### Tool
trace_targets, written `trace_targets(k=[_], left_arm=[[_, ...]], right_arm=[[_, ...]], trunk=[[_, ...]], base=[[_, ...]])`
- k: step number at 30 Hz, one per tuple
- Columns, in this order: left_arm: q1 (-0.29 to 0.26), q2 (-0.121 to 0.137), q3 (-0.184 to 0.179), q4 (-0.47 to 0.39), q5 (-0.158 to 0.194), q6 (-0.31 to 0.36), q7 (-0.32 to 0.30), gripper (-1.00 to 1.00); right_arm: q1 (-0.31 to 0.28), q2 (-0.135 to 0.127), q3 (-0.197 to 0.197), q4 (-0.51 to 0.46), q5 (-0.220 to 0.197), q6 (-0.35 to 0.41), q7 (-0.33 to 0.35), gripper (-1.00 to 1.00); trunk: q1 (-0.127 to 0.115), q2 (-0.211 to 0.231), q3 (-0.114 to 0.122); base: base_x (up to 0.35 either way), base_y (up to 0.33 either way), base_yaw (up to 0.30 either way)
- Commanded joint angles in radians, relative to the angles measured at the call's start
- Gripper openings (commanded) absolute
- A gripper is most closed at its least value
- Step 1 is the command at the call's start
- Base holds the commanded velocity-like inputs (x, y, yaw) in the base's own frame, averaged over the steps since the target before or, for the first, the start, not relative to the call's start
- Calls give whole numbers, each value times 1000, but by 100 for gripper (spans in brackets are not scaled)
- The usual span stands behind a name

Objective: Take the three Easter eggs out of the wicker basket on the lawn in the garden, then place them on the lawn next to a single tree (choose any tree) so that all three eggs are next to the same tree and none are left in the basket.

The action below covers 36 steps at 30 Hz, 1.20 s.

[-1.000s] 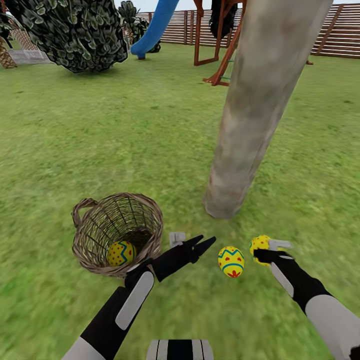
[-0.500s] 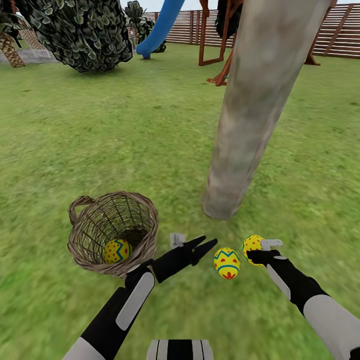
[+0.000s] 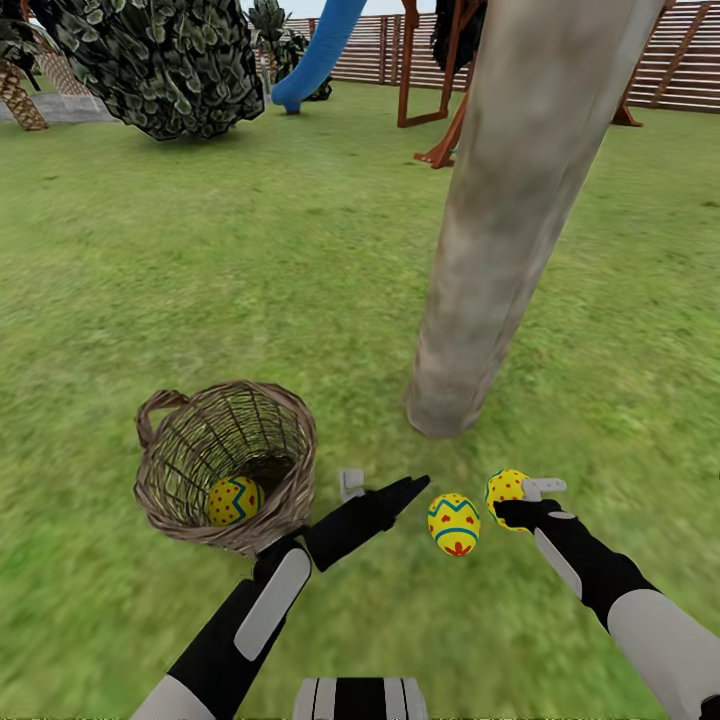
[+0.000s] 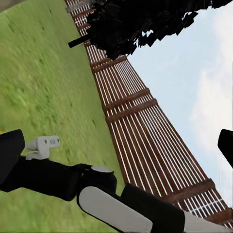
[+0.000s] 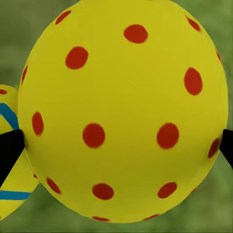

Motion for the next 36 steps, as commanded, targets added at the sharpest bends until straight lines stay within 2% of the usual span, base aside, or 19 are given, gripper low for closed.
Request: trace_targets(k=[1, 16, 18, 19, 20, 22, 23, 25, 32, 34, 36], left_arm=[[0, -2, 0, -5, 13, 10, 0, 100], [-8, -8, -1, -21, 6, 13, 1, 100], [-10, -8, -2, -16, 5, 13, 2, 100], [-11, -8, -2, -18, 4, 14, 2, 100], [-11, -16, -16, -20, 5, 18, 2, 100], [-13, -20, -38, -22, 6, 20, 2, 100], [-13, -21, -41, -22, 6, 21, 2, 100], [-13, -22, -42, -22, 7, 22, 2, 100], [-20, -22, -43, -22, 9, 28, 2, 100], [-33, -22, -63, -21, 9, 30, 2, 100], [-34, -22, -68, -21, 9, 28, 2, 100]], right_arm=[[-1, -2, 8, -2, -11, 4, -9, -100], [-2, 1, 8, -12, -12, 5, -23, -100], [-23, 2, 8, -13, -12, 4, -24, -100], [-33, 3, 8, -12, -12, 3, -46, -100], [-70, 12, 8, 6, -17, 1, -108, -100], [-111, 29, 9, 65, -18, 1, -119, -100], [-146, 46, 9, 138, -15, 0, -120, -100], [-174, 62, 11, 208, -12, -6, -121, -100], [-185, 69, 12, 259, -15, -36, -121, -100], [-185, 69, 14, 260, -15, -37, -121, -100], [-185, 69, 14, 259, -13, -36, -121, -100]], trunk=[[0, -1, -5], [7, -4, -63], [8, -5, -70], [8, -5, -74], [9, -5, -78], [10, -5, -86], [10, -6, -90], [11, -6, -98], [14, -8, -125], [15, -8, -132], [16, -9, -140]], base=[[0, 0, 0], [0, 0, 0], [0, 0, 0], [0, 0, 0], [0, 0, 0], [0, 0, 0], [0, 0, 0], [0, 0, 0], [0, 0, 0], [0, 0, 0], [0, 0, 0]])
